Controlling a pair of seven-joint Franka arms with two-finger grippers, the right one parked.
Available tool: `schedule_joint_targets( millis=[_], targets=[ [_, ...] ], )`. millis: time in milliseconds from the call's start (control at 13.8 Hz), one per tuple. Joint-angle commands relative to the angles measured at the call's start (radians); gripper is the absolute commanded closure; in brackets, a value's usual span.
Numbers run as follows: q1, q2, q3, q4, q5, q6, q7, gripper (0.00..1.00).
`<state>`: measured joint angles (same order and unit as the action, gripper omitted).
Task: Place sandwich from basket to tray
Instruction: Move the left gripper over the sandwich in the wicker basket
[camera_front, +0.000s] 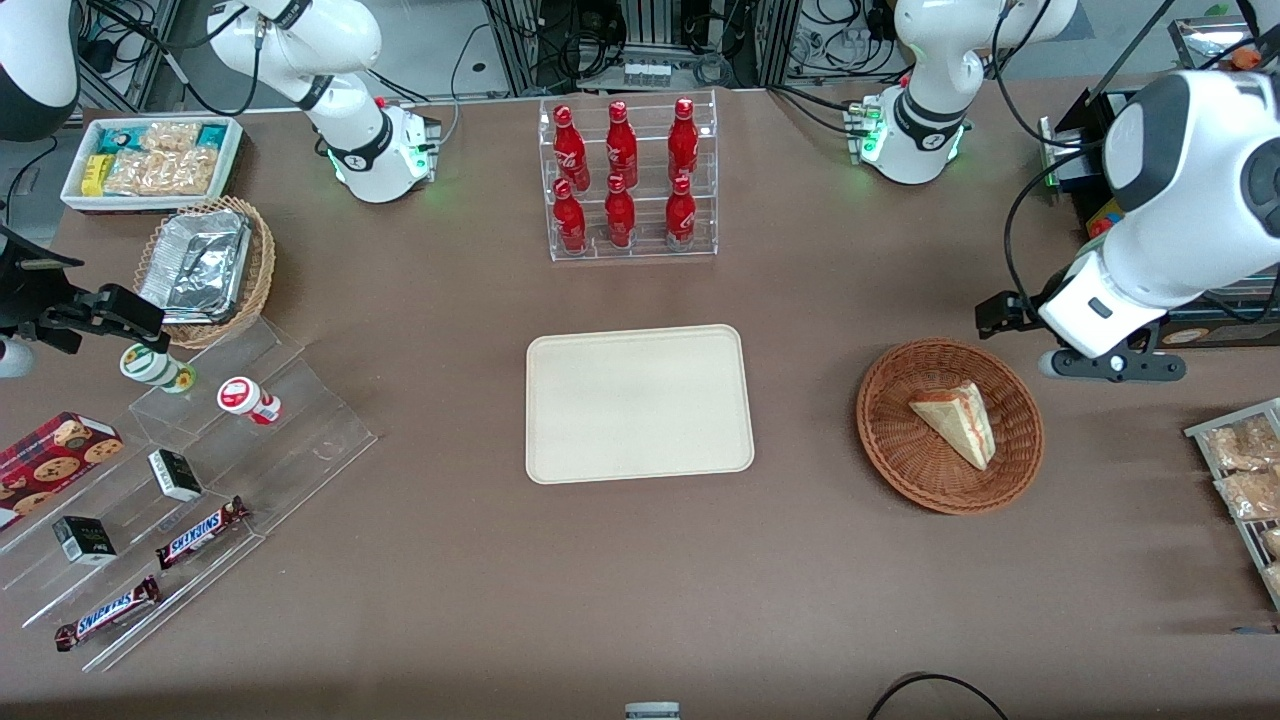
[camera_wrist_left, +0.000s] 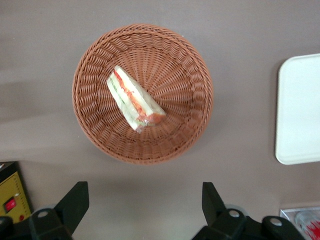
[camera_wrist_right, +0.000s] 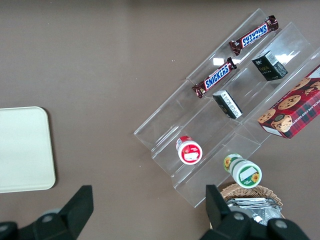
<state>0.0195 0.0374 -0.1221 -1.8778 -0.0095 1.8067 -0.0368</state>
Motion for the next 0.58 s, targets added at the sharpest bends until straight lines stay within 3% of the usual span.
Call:
schedule_joint_targets(
  millis=[0,509],
  targets=[
    [0.023,-0.004,-0.005,-0.095,0.002,0.116,0.017,0.0],
    [0.042,0.078,-0.004,-0.164,0.003,0.278,0.003,0.0]
  ],
)
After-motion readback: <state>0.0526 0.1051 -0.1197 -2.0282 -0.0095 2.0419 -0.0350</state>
